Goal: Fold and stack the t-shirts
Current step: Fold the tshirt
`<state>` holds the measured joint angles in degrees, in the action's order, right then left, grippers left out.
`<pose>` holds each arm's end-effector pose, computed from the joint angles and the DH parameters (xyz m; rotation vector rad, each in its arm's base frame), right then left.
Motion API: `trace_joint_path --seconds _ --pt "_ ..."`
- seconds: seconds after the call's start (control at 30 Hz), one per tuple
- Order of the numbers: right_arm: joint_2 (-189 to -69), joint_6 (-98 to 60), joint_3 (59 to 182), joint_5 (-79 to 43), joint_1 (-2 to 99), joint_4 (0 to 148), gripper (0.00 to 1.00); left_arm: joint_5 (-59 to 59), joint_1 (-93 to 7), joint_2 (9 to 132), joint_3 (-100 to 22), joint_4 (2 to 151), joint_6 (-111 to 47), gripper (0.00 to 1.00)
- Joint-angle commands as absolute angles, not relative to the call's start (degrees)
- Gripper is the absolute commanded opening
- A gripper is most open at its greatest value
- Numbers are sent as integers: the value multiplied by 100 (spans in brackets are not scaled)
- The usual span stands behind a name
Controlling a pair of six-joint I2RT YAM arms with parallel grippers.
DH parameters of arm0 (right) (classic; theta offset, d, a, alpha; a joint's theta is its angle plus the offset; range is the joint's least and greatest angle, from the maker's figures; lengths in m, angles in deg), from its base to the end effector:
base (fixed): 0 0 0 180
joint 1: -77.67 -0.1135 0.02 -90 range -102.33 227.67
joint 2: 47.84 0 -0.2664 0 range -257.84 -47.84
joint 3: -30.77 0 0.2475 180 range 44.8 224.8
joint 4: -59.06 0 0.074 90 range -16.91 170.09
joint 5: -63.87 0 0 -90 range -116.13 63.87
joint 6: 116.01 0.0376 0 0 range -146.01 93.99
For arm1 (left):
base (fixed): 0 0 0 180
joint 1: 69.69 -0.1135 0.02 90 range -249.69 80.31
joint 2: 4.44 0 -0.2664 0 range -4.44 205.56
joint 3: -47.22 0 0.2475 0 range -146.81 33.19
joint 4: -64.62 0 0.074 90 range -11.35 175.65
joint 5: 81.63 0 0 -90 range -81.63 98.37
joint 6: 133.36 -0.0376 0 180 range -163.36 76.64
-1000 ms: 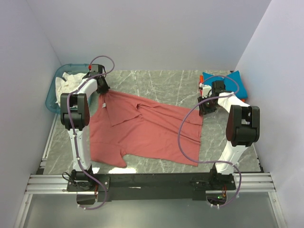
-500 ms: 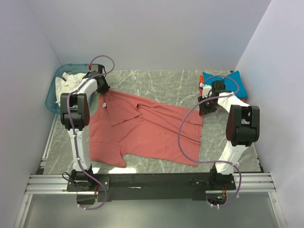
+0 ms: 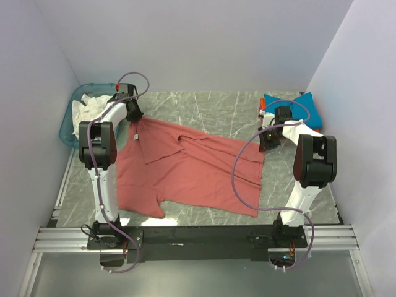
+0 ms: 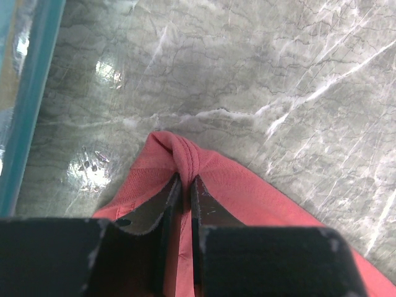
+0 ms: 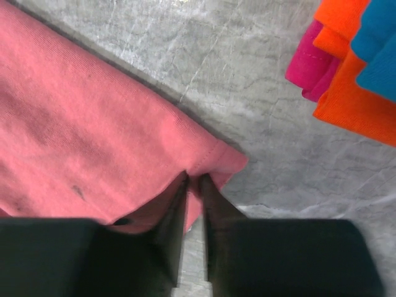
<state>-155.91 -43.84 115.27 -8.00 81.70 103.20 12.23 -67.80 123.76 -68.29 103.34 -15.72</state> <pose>0.3710 -0.0144 0.1663 -0.4062 2.6547 0.3202 0.4956 -0.0138 0.1813 -0.5788 2.4017 -0.1399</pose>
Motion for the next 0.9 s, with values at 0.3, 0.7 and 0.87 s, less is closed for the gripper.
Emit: trace_joint_path --seconds 0.3,0.7,0.87 --pt "-15199 -4263 11678 -1100 8224 9824 0 1162 -6802 12142 -6894 10203 -1673 14" --pt "-15111 -4192 11458 -1592 8268 9191 0 1285 -6802 12300 -7131 10264 -1673 15" --pt "-15181 -4157 11485 -1874 8312 9032 0 1346 -6802 12458 -7351 10335 -1673 14"
